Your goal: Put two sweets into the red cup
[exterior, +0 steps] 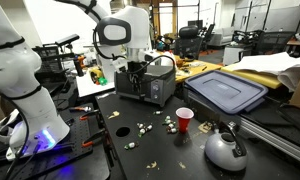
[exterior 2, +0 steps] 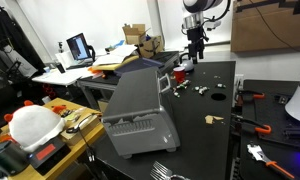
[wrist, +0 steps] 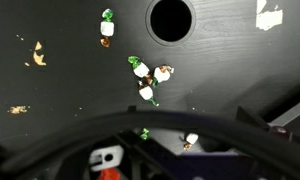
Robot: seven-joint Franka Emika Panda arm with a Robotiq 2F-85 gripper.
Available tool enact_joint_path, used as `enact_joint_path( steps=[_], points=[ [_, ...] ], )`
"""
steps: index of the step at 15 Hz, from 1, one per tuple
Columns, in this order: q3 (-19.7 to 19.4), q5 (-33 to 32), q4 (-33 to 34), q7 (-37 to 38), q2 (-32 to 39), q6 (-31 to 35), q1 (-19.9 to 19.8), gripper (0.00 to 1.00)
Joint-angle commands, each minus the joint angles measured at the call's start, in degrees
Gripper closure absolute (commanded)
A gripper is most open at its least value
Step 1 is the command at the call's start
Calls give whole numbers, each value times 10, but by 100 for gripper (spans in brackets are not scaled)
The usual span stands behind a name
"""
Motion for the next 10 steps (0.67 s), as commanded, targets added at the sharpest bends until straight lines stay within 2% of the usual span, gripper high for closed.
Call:
enact_joint_path(
  steps=[1,7,9,10],
  points=[
    [11,-56,-39,52,17,87,-21,0],
    [2,-121,-55,114,84,184,-43,0],
    [0,-118,-53,117,112,201,-47,0],
    [4,-87,-52,97,121,194,-48,0]
  ],
)
